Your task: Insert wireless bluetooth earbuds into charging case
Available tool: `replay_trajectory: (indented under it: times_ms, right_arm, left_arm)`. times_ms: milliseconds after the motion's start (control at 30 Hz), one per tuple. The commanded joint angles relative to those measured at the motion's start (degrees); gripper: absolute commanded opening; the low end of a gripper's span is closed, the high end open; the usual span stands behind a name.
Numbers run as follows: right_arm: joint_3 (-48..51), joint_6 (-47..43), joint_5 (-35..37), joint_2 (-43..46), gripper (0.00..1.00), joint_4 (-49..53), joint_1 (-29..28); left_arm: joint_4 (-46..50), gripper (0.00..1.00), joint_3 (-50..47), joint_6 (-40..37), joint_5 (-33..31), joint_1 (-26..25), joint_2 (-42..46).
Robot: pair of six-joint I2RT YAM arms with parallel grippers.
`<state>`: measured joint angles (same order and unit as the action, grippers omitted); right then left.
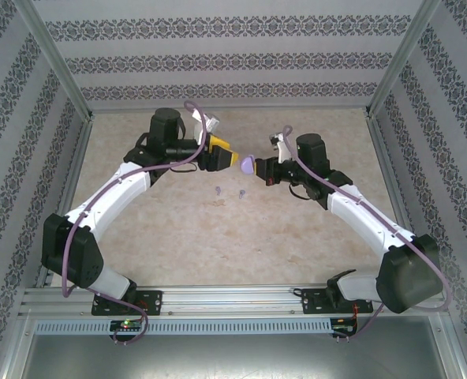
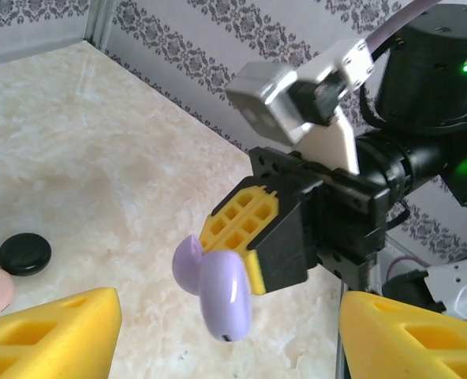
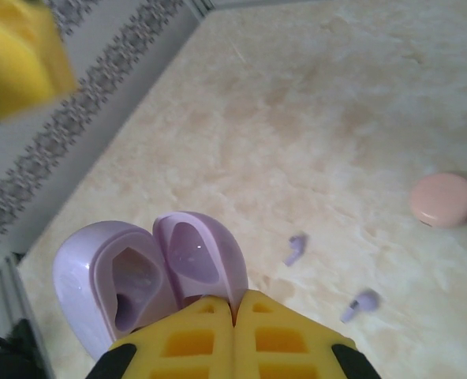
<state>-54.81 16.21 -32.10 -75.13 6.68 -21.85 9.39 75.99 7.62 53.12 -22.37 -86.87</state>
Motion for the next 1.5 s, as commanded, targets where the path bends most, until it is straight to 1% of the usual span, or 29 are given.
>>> replay_trajectory:
  times_ms: [0, 200, 233, 333, 400, 500, 667, 867, 1233, 1367, 1467]
  right_arm:
    - [-1.83, -10.20, 4.43, 1.35, 0.00, 8.93, 0.34]
    - [-4.39, -16.01, 7.34, 1.92, 0.00, 14.73, 0.13]
    - [-4.76, -16.54, 7.57, 1.92, 0.00, 15.58, 0.01]
    - [-5.62, -18.17, 8.19, 1.92, 0.00, 17.46, -0.46]
    - [-5.98, -18.68, 7.89, 1.92, 0.00, 18.13, -0.81]
    - [-6.70, -19.51, 8.46, 1.59, 0.00, 18.93, -2.19]
    - [-7.43, -19.98, 10.07, 0.89, 0.00, 19.16, -5.04]
    - [-8.22, -19.75, 10.51, 0.12, 0.00, 18.66, -7.13]
    - [-10.72, -19.37, 10.22, -1.23, 0.00, 18.41, -8.95]
    - [-11.15, -19.52, 10.48, -1.85, 0.00, 18.56, -9.43]
    - [-11.27, -19.54, 10.71, -2.03, 0.00, 18.44, -9.61]
  left_arm:
    - [13.84, 0.73, 5.75, -10.05, 1.51, 0.59, -2.69]
    - [30.69, 0.75, 15.21, -19.92, 5.24, 0.63, -10.08]
    - [32.78, 0.77, 16.36, -21.08, 5.48, 0.60, -11.00]
    - [39.09, 0.78, 19.20, -25.15, 7.53, 0.66, -13.75]
    - [43.11, 0.77, 21.10, -27.78, 9.37, 0.56, -15.72]
    - [46.65, 0.74, 22.86, -30.08, 11.37, 0.32, -17.90]
    - [48.91, 0.69, 24.27, -32.20, 13.99, -0.65, -19.90]
    - [51.42, 0.63, 25.57, -33.72, 14.63, -1.61, -22.58]
    - [51.78, 0.59, 25.83, -34.27, 15.34, -3.21, -24.31]
    - [52.41, 0.55, 26.29, -34.70, 15.55, -3.60, -24.73]
    - [52.65, 0.50, 26.32, -34.94, 15.68, -3.67, -24.79]
